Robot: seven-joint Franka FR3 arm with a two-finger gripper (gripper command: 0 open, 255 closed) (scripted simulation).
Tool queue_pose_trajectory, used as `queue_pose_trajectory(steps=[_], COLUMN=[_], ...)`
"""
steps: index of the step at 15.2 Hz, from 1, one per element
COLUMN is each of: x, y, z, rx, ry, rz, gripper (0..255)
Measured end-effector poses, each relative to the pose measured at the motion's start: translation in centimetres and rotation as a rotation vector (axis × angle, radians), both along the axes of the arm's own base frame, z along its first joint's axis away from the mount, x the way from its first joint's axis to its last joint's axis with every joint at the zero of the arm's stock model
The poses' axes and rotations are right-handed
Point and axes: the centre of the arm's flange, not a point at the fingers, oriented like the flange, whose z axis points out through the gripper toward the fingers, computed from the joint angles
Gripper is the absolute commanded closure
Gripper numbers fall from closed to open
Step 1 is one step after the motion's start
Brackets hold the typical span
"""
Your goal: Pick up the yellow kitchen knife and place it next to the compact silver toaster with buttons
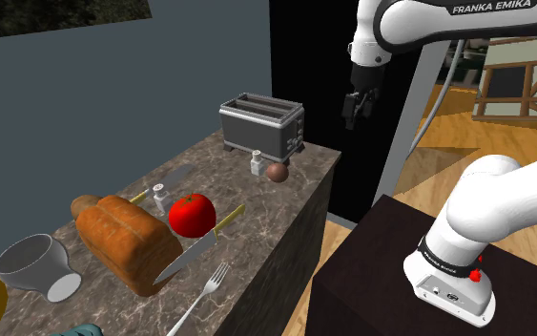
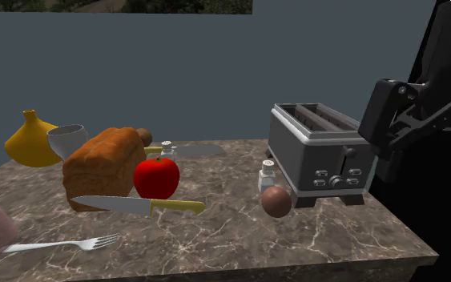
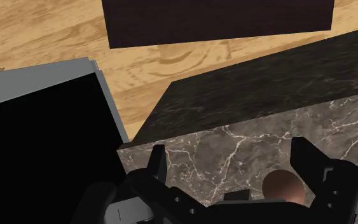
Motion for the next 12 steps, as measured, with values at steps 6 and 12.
queue_pose_trajectory(steps=[6, 12], x=[-0.4, -0.4], y=[4.1, 10.6], z=[-2.7, -6.5], rx=[0.022, 0.054], ry=[0.002, 0.005], rz=[-0.146, -0.371], gripper=[0, 0])
